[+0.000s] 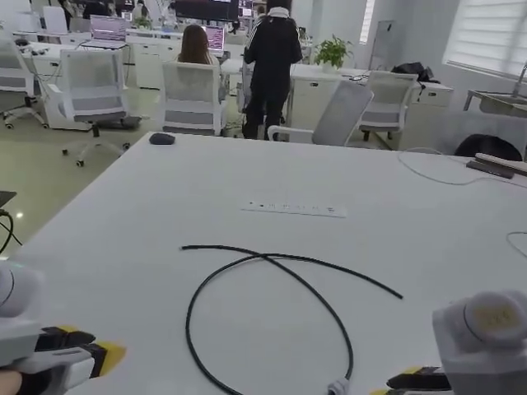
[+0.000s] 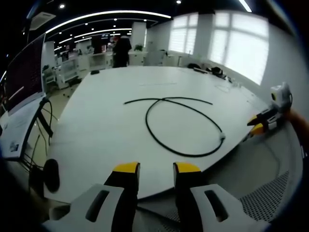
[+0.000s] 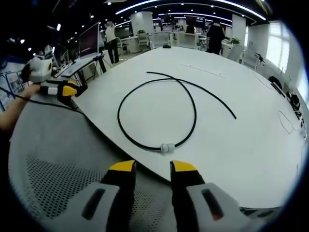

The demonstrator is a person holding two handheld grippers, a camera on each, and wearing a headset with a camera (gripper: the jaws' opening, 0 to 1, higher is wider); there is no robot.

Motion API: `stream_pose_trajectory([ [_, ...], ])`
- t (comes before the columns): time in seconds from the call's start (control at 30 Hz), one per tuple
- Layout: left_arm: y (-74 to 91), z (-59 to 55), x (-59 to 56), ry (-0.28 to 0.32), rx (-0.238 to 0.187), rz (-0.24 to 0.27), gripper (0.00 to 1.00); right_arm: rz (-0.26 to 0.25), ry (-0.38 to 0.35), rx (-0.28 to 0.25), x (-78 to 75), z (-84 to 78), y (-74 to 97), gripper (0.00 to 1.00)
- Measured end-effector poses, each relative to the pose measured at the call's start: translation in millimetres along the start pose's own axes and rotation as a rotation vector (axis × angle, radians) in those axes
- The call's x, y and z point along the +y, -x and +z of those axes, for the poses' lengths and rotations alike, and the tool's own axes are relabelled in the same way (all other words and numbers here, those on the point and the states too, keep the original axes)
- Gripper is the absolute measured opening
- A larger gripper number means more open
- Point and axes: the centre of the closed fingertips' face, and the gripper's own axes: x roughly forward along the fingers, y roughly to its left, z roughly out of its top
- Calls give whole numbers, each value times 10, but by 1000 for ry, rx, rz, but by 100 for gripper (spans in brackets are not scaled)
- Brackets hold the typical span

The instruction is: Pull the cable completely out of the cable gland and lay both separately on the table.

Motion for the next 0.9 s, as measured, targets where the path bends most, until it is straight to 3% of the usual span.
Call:
stream_pose_trajectory([
  [0.1, -1, 1, 1, -1, 0, 0, 29, 26, 18, 10, 38, -8, -7, 31],
  [0.17, -1, 1, 3, -1, 1, 1, 29, 83, 74, -55, 123, 110, 5, 31],
  [0.2, -1, 0, 5, 0, 1, 2, 29, 107, 79, -56, 137, 110, 15, 29],
  [0.27, -1, 0, 8, 1, 2, 3, 29, 164, 116, 10, 147, 24, 3, 31],
  [0.37, -2, -2, 16, 3, 3, 7, 28, 194, 291, 70, 70, 27, -52, 34],
  [0.43, -3, -5, 25, 7, 4, 10, 28, 234, 478, 111, 36, 62, -121, 33],
  [0.5, -2, -7, 29, 11, 4, 13, 28, 248, 618, 185, -51, 34, -213, 29],
  [0.57, -6, -11, 40, 12, 7, 17, 28, 222, 690, 201, -172, 70, -366, 22],
  [0.67, -10, -15, 45, 13, 11, 19, 28, 284, 766, 262, -217, -29, -562, 25],
  [0.8, -14, -12, 53, 3, 11, 22, 28, 287, 943, 330, -366, -131, -799, 24],
  [0.9, -20, -12, 60, 4, 13, 23, 28, 300, 1014, 353, -397, -175, -910, 24],
])
